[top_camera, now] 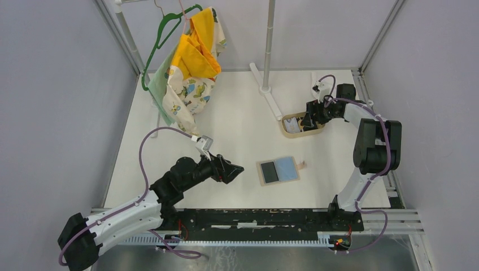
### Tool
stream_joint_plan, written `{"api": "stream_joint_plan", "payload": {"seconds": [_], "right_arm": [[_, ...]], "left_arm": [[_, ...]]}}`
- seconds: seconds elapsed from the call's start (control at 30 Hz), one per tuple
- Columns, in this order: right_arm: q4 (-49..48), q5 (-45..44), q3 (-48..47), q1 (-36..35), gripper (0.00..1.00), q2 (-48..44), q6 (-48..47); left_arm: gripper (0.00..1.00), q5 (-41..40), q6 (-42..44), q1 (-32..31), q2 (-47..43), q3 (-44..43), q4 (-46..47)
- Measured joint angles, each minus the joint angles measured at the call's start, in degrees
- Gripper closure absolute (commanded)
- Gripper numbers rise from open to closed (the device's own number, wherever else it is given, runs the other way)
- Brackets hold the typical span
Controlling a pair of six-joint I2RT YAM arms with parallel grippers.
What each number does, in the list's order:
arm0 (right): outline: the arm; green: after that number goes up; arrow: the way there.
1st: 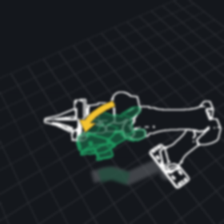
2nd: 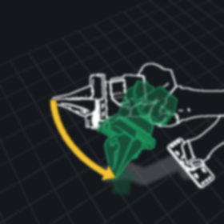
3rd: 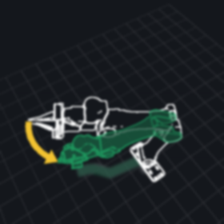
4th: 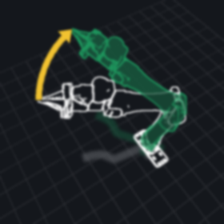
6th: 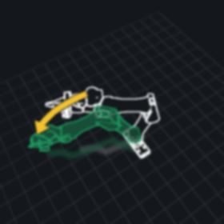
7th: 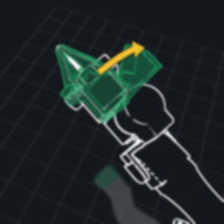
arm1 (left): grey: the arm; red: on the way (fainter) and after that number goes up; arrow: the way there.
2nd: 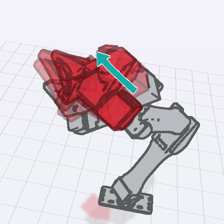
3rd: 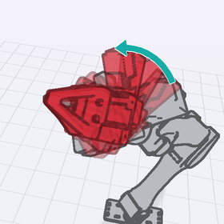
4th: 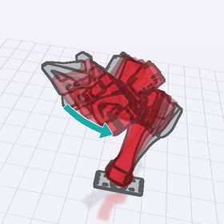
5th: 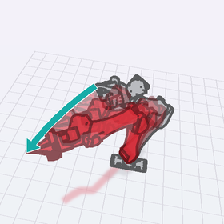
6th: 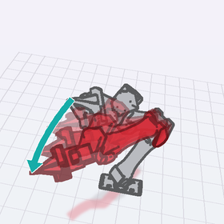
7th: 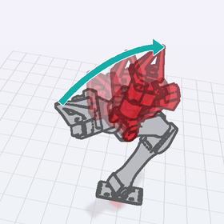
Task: Put the credit cards into the card holder
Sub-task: Pick up the credit card from the storage box.
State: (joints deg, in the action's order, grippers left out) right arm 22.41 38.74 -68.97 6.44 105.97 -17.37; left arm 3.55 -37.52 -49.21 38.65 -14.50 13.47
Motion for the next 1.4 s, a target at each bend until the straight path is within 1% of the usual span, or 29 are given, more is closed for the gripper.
{"api": "stream_joint_plan", "payload": {"seconds": [0.23,0.47,0.5,0.67,0.77,1.0,1.07,1.17,1.4], "right_arm": [[-0.24,-0.15,-0.02,0.00,0.20,0.28,0.59],[-1.81,1.97,-0.24,-0.70,0.21,3.08,2.84],[-2.10,2.05,-0.26,-0.85,0.23,3.28,3.19],[-2.95,3.74,-0.55,-1.42,0.26,4.09,4.66],[-3.45,6.40,-0.52,-1.44,0.29,4.61,6.23],[-4.87,13.20,1.53,-1.44,0.40,5.60,11.39],[-5.05,14.80,2.12,-1.46,0.40,5.64,12.50],[-5.35,17.07,2.36,-1.46,0.44,5.64,13.92],[-7.45,21.03,3.10,-1.44,0.45,5.64,16.57]], "left_arm": [[0.08,0.02,-0.42,0.00,0.48,0.44,0.37],[0.08,0.02,-0.44,0.00,0.85,0.61,0.39],[0.08,0.02,-0.44,0.00,0.85,0.61,0.42],[0.08,0.02,-0.44,0.00,1.18,0.66,0.48],[0.08,0.02,-0.46,0.00,1.31,0.66,0.61],[0.08,0.04,-0.46,0.02,2.38,0.66,1.66],[0.08,0.07,-0.48,0.00,2.93,0.66,1.88],[0.08,0.11,-0.61,0.00,3.69,0.66,2.14],[0.08,0.22,-0.85,0.00,4.00,0.66,2.99]]}}
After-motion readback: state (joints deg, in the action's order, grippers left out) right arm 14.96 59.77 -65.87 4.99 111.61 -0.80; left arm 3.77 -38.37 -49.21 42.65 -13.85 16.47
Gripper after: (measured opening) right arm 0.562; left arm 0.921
